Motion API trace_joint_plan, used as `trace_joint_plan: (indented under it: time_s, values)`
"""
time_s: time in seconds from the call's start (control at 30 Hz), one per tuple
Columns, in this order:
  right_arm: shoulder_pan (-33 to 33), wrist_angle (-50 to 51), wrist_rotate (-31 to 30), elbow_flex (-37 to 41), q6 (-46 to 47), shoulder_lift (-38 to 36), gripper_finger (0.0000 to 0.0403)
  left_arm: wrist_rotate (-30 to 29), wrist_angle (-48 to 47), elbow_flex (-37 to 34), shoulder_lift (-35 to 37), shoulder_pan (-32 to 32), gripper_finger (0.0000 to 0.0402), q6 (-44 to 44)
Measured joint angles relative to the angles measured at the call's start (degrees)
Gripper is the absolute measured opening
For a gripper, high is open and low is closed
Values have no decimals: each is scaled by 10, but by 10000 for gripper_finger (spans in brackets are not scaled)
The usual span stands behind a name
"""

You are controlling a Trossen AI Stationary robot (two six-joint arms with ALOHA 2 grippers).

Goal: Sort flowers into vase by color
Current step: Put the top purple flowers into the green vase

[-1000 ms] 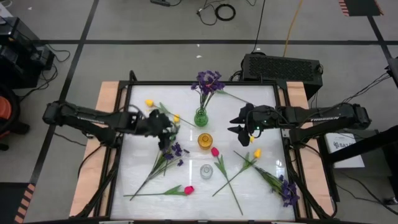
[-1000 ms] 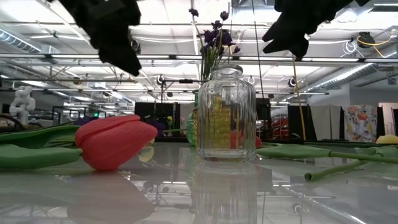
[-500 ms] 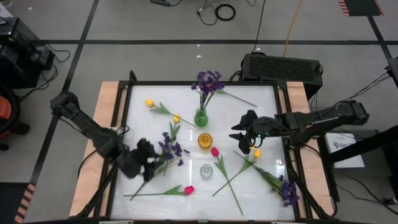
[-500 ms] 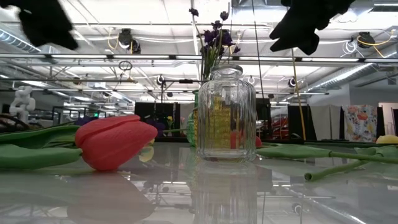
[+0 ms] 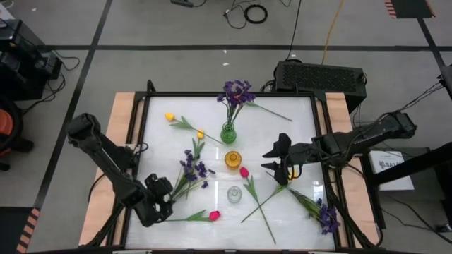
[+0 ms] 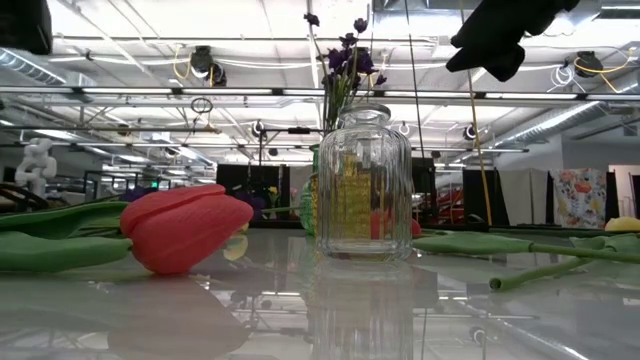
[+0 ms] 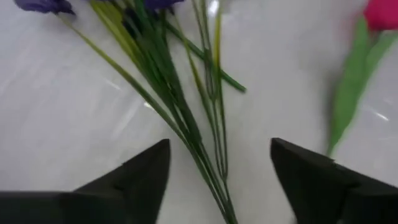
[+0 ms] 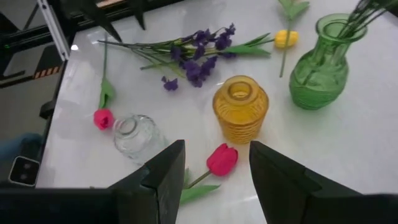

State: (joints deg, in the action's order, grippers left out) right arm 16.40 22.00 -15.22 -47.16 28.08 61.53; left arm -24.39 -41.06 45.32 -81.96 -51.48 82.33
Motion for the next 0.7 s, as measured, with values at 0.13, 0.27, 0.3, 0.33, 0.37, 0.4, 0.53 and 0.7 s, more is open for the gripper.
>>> trace_joint_plan:
  time_s: [0.13, 0.27, 0.3, 0.33, 0.37, 0.4, 0.53, 0.7]
  values:
    - [11, 1, 0, 0, -1, 10, 171, -20, 5, 0, -29, 1, 371, 26]
    - [14, 1, 0, 0, -3, 16, 171, -35, 8, 0, -65, 1, 394, 44]
    - [14, 1, 0, 0, -5, 18, 171, -39, 7, 0, -74, 3, 392, 46]
    - [14, 1, 0, 0, -5, 18, 171, -43, 7, 0, -82, 5, 390, 50]
    - [14, 1, 0, 0, -7, 19, 171, -47, 7, 0, -89, 5, 389, 56]
    - [14, 1, 0, 0, -8, 19, 171, -53, 5, 0, -95, 6, 389, 61]
    - [14, 1, 0, 0, -8, 21, 171, -66, -5, 0, -109, 7, 388, 82]
    - [14, 1, 0, 0, -8, 22, 171, -58, -3, 0, -120, 9, 366, 72]
